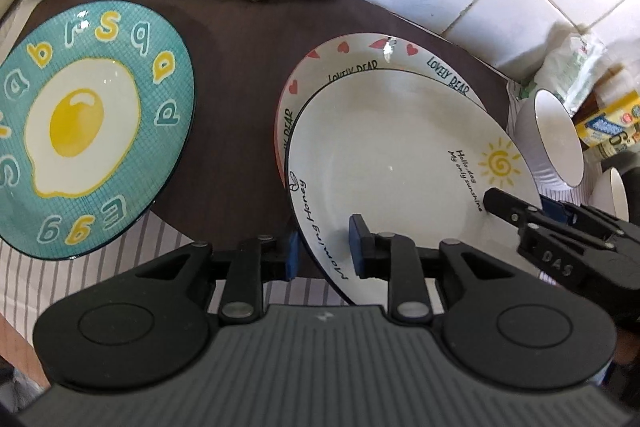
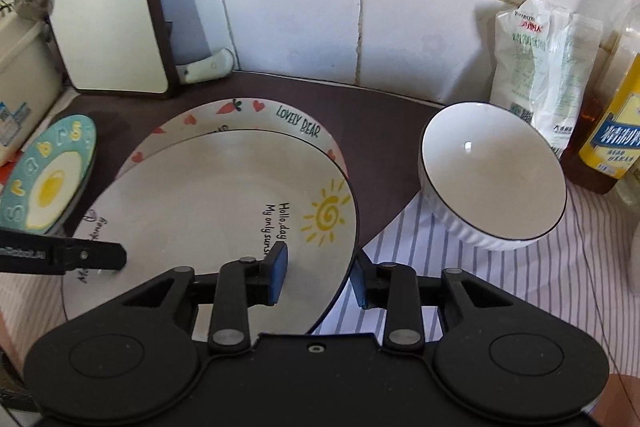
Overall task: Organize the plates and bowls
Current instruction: 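Lower the sun plate onto the bunny plate and open the right gripper, then move the right gripper to the teal egg plate rim and grasp it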
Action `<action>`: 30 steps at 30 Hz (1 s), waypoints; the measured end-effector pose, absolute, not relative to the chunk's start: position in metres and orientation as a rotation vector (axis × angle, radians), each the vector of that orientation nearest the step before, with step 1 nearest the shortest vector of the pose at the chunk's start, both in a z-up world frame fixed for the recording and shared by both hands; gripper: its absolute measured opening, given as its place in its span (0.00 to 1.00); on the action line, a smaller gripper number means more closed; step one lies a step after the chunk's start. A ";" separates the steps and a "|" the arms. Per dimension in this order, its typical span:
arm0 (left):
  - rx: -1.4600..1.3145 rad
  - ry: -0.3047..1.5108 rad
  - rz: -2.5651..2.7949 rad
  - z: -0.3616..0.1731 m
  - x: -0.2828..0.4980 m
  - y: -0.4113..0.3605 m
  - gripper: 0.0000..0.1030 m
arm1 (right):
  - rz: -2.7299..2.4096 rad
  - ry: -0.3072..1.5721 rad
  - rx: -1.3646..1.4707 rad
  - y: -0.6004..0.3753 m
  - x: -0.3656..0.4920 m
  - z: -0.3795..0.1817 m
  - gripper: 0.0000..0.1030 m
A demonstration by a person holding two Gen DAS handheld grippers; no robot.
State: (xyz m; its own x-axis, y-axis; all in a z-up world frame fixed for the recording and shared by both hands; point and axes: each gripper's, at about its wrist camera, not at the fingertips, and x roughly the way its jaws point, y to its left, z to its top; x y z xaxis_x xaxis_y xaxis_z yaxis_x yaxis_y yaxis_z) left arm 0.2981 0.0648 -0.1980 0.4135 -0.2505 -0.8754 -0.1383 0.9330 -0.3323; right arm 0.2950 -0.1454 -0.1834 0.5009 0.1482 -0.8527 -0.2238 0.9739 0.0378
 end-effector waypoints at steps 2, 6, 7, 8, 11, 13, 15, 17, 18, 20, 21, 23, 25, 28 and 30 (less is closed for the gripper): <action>-0.405 1.155 -0.045 -0.197 0.298 0.067 0.20 | 0.212 1.012 -0.113 -0.141 0.296 -0.185 0.39; -0.449 1.143 -0.017 -0.197 0.297 0.077 0.16 | 0.208 1.029 -0.134 -0.135 0.299 -0.187 0.39; -0.468 1.139 -0.020 -0.198 0.297 0.080 0.16 | 0.209 1.028 -0.127 -0.135 0.299 -0.188 0.39; -0.485 1.138 -0.021 -0.199 0.298 0.083 0.15 | 0.204 1.024 -0.124 -0.133 0.298 -0.188 0.39; -0.509 1.142 -0.027 -0.199 0.299 0.087 0.14 | 0.187 1.023 -0.117 -0.131 0.299 -0.189 0.39; -0.512 1.156 -0.034 -0.198 0.297 0.087 0.14 | 0.177 1.026 -0.109 -0.129 0.301 -0.191 0.39; -0.510 1.159 -0.037 -0.195 0.294 0.088 0.14 | 0.165 1.032 -0.115 -0.127 0.302 -0.191 0.40; -0.521 1.160 -0.046 -0.192 0.290 0.092 0.15 | 0.153 1.032 -0.134 -0.123 0.302 -0.191 0.39; -0.525 1.158 -0.050 -0.191 0.289 0.094 0.16 | 0.146 1.031 -0.148 -0.121 0.302 -0.190 0.39; -0.534 1.150 -0.058 -0.186 0.285 0.100 0.17 | 0.130 1.025 -0.171 -0.118 0.300 -0.188 0.39; -0.538 1.145 -0.064 -0.183 0.283 0.103 0.17 | 0.120 1.023 -0.183 -0.117 0.298 -0.185 0.39; -0.540 1.131 -0.069 -0.175 0.276 0.109 0.16 | 0.096 1.012 -0.202 -0.116 0.294 -0.178 0.40; -0.526 1.120 -0.064 -0.166 0.270 0.116 0.16 | 0.090 1.000 -0.217 -0.115 0.289 -0.167 0.40; -0.520 1.094 -0.060 -0.149 0.258 0.129 0.16 | 0.140 0.973 -0.210 -0.109 0.281 -0.144 0.41; -0.508 1.072 -0.051 -0.136 0.248 0.138 0.16 | 0.191 0.967 -0.195 -0.104 0.277 -0.129 0.41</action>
